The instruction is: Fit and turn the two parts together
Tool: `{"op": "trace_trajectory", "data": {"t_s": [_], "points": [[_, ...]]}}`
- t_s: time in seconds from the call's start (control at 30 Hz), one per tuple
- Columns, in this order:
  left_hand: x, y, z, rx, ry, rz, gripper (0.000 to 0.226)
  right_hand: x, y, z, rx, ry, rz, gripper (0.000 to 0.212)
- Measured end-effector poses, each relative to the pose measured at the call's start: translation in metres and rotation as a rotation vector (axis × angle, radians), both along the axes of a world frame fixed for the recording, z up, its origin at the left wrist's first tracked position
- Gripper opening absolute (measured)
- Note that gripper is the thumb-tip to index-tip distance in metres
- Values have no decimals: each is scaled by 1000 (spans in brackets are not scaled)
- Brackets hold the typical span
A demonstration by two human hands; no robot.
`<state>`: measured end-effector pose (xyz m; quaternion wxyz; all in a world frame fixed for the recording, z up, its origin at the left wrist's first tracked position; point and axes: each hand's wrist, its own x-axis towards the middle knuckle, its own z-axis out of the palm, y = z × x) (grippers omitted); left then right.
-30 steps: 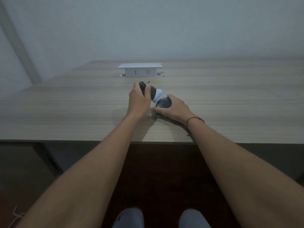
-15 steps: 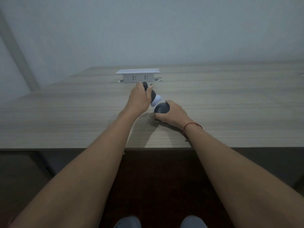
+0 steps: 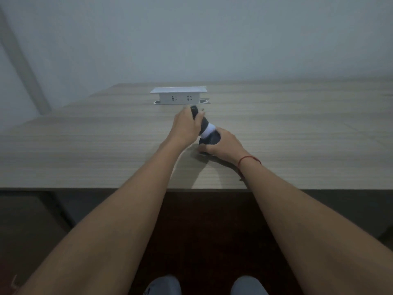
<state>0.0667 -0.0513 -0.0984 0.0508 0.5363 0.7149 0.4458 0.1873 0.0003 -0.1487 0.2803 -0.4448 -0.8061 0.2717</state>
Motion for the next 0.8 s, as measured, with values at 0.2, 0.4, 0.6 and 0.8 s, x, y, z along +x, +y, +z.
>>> {"op": "trace_trajectory", "data": {"t_s": [0.2, 0.4, 0.6, 0.8], "points": [[2, 2, 5, -45, 96, 68, 38, 2, 0, 0, -7, 9, 2, 70], [17, -1, 2, -37, 94, 17, 37, 2, 0, -2, -32, 57, -3, 60], [-4, -8, 3, -58, 99, 96, 35, 1, -2, 0, -26, 37, -45, 69], [8, -10, -5, -22, 92, 51, 36, 4, -4, 1, -10, 48, -26, 69]]}}
